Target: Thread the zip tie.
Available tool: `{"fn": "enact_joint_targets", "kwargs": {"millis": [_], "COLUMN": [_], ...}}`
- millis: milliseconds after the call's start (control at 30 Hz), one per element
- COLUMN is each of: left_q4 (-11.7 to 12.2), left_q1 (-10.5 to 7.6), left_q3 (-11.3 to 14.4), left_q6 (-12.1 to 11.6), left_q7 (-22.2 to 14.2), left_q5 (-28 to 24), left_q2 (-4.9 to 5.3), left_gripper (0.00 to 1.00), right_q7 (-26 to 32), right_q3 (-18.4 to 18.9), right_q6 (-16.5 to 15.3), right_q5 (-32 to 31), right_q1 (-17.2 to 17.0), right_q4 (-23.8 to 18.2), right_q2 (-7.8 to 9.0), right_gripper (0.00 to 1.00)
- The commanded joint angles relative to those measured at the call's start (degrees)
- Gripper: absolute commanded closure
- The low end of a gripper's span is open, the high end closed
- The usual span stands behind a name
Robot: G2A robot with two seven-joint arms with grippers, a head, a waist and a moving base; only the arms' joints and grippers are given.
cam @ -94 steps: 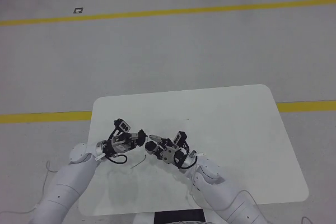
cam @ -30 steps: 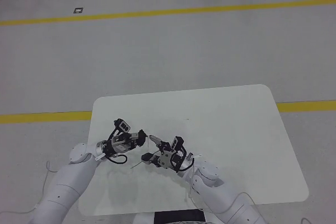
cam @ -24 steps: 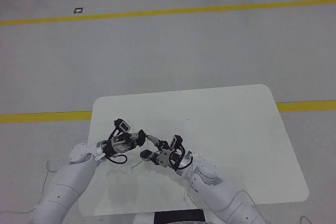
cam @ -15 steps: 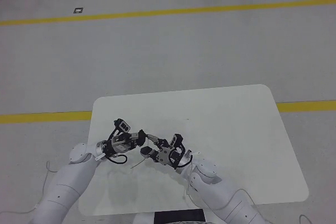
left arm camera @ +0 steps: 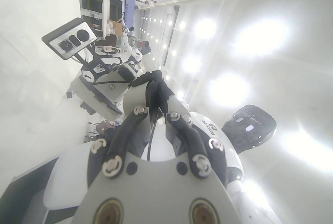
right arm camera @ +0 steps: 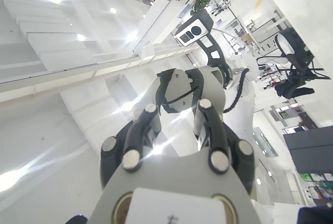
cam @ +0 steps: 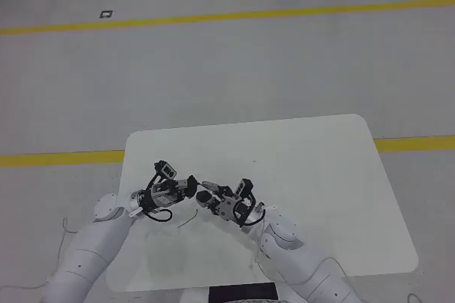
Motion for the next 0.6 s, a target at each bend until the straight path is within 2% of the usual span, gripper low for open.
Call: {"fn": "enact_joint_targets", "kwargs": {"millis": [0, 200, 567], "left_q4": [0.0, 0.0, 0.0], "left_q1": [0.0, 0.0, 0.0], "left_q3": [0.0, 0.0, 0.0], "left_q6": [0.0, 0.0, 0.0], "left_q7": [0.0, 0.0, 0.0], "left_q5": [0.0, 0.0, 0.0], "left_q2": [0.0, 0.0, 0.0], "left_gripper": [1.0, 1.0, 1.0], "right_q7": [0.12, 0.77, 1.58], "right_q3": [0.15, 1.11, 2.69], "right_q6": [-0.13, -1.25, -3.81], "right_q5": [-0.04, 0.11, 0.11], "right_q1": [-0.12, -0.79, -2.03], "right_q4": [-0.18, -0.59, -1.6], "right_q2": [0.04, 0.25, 0.58], "right_gripper": [0.75, 0.73, 0.8]}}
